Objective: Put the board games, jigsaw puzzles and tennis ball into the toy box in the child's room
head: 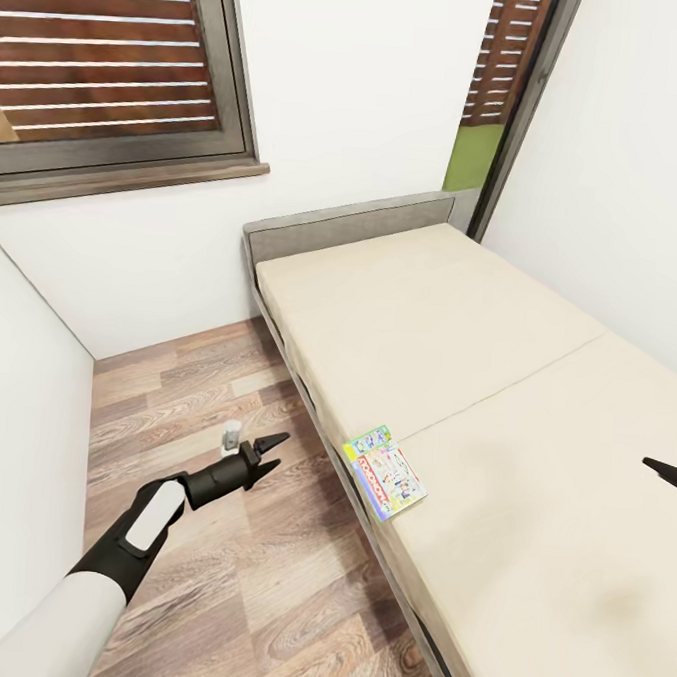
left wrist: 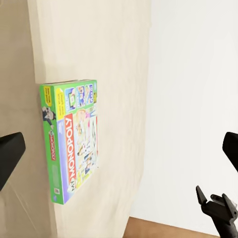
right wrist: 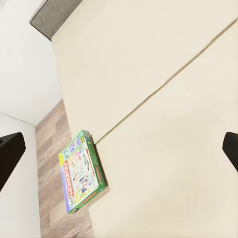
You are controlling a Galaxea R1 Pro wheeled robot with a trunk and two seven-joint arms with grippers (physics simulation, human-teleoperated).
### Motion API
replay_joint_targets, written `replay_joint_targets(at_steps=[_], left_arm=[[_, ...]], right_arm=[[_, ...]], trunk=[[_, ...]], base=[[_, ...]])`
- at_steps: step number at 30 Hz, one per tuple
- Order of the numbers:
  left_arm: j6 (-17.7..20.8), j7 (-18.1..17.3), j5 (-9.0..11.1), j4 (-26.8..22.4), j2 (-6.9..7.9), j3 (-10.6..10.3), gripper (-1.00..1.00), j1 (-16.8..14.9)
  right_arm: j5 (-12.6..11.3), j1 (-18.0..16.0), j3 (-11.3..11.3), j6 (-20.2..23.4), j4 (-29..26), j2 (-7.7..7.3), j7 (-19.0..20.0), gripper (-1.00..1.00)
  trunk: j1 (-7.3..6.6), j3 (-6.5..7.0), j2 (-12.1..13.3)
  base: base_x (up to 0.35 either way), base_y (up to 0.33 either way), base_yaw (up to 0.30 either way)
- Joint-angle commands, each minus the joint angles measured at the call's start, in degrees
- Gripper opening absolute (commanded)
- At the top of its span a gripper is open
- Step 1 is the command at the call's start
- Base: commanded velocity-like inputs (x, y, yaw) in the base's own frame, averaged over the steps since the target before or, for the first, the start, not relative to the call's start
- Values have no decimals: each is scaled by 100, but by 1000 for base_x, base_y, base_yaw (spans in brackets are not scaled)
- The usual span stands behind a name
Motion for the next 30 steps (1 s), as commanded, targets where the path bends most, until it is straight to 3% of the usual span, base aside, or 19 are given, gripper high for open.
replay_joint_targets(at_steps=[1, 16, 30], left_arm=[[31, 3, 37, 1, 3, -6, 100, -3], [-178, 0, -3, 111, -32, -49, 100, -20], [-697, -21, -7, 335, -99, -58, 100, -47]], right_arm=[[29, -6, -9, 57, -3, 1, 39, 100], [15, 47, -19, 62, -133, 1, 19, 100], [31, 25, -19, 262, -155, 1, -8, 100]], trunk=[[0, -4, -2], [0, -50, -2], [0, -169, -2]], base=[[0, 0, 0], [0, 0, 0], [0, 0, 0]])
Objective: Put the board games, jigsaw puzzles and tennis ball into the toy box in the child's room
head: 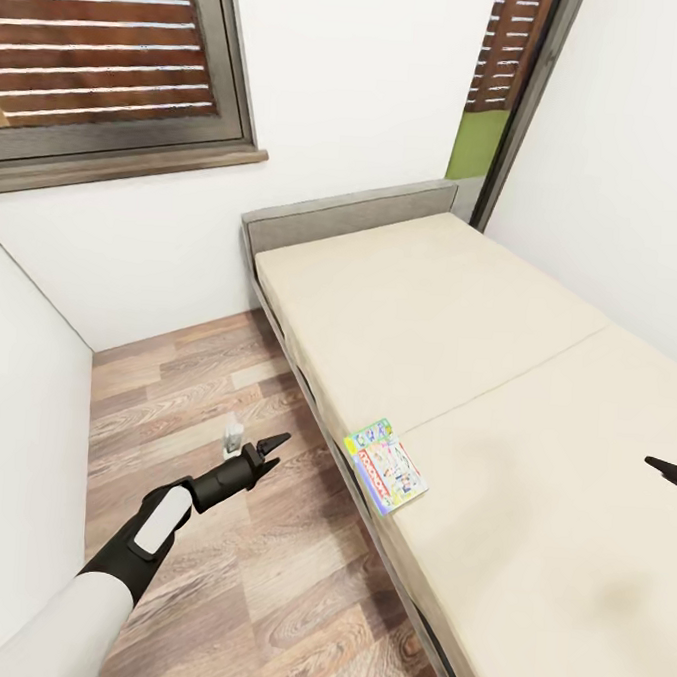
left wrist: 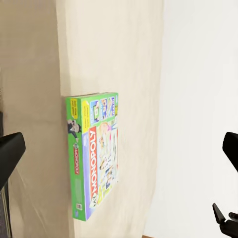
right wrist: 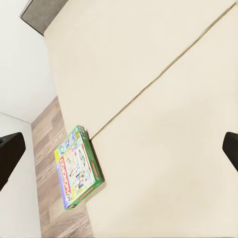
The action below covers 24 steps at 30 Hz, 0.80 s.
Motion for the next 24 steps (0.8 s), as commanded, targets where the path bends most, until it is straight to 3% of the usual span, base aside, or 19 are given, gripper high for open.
replay_joint_targets(at_steps=[1, 8, 19, 24], left_arm=[[6, 5, 50, 32, -15, -12, 100, -11], [-87, 4, 39, 171, -120, -16, 100, -70], [-124, 5, 29, 249, -148, -12, 100, -98], [-177, 4, 26, 586, -162, -12, 100, -240]], right_arm=[[27, -15, -6, 119, -2, 1, 38, 100], [21, -48, 24, 324, -60, 1, 34, 100], [15, -82, 59, 413, -112, -2, 31, 100], [17, -133, 67, 438, -122, 1, 25, 100]], trunk=[[0, -13, -2], [0, -78, -2], [0, -181, -2], [0, -227, -2]], base=[[0, 0, 0], [0, 0, 0], [0, 0, 0], [0, 0, 0]])
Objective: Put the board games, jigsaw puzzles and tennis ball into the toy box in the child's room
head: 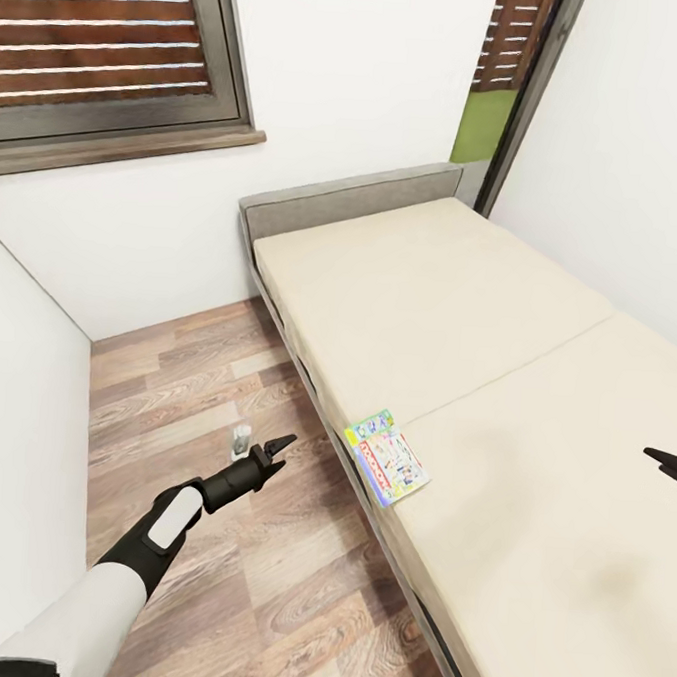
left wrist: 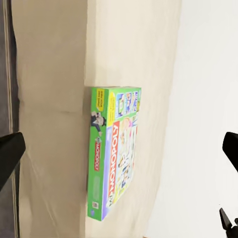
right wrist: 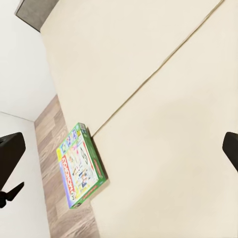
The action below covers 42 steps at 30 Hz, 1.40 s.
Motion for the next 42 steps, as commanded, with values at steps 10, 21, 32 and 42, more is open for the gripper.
replay_joint_targets(at_steps=[10, 21, 32, 42], left_arm=[[-177, -4, -216, 603, -91, -127, 100, -272], [-229, -2, -299, 712, -115, -161, 100, -316], [-236, -1, -306, 724, -125, -165, 100, -320], [-244, -9, -297, 714, -150, -171, 100, -329]], right_arm=[[46, -92, 246, 66, -5, 172, -74, 100], [45, -113, 419, 74, -6, 225, -264, 100], [45, -116, 436, 76, -6, 228, -285, 100], [47, -116, 439, 76, -6, 232, -290, 100]], trunk=[[0, -97, -2], [0, -201, -2], [0, -304, -2], [0, -397, -2]], base=[[0, 0, 0], [0, 0, 0], [0, 0, 0], [0, 0, 0]])
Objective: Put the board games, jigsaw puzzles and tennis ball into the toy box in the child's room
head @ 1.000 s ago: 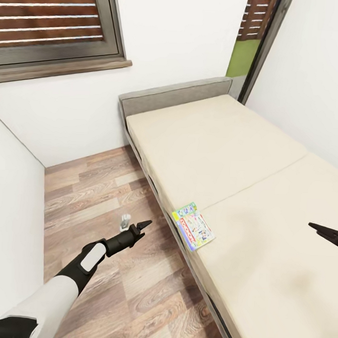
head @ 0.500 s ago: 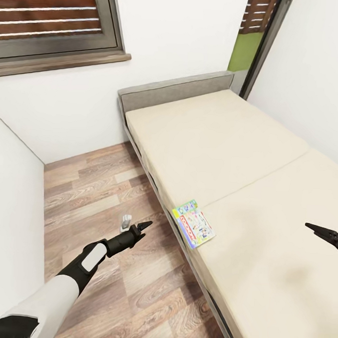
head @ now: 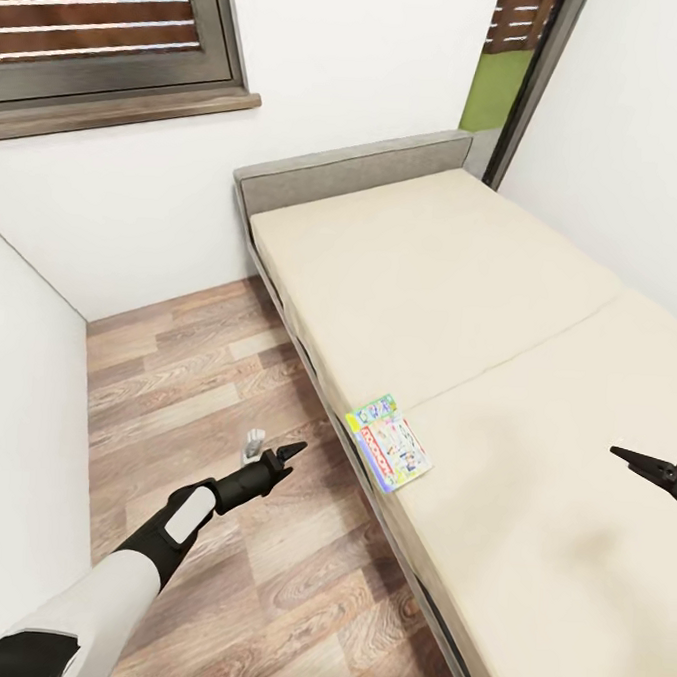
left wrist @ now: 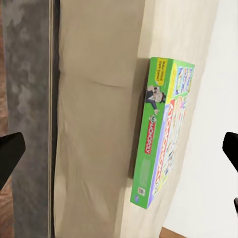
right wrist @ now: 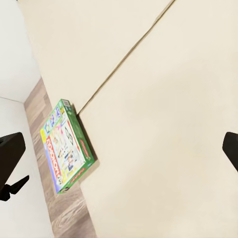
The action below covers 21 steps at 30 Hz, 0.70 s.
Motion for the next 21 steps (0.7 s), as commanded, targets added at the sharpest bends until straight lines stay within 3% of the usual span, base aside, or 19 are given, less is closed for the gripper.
replay_joint_targets(at_steps=[1, 13, 21], left_arm=[[37, 1, 55, -3, -13, -17, 100, -11], [8, -306, 54, -59, -114, -537, 100, -127], [6, -403, 57, -111, -129, -657, 100, -145]], right_arm=[[30, -6, -9, 51, -1, 4, 39, 100], [30, -6, -6, 51, -8, 14, 35, 100], [30, -3, -1, 51, -39, 19, 34, 100]], trunk=[[0, -13, -2], [0, -125, -2], [0, -200, -2]], base=[[0, 0, 0], [0, 0, 0], [0, 0, 0]])
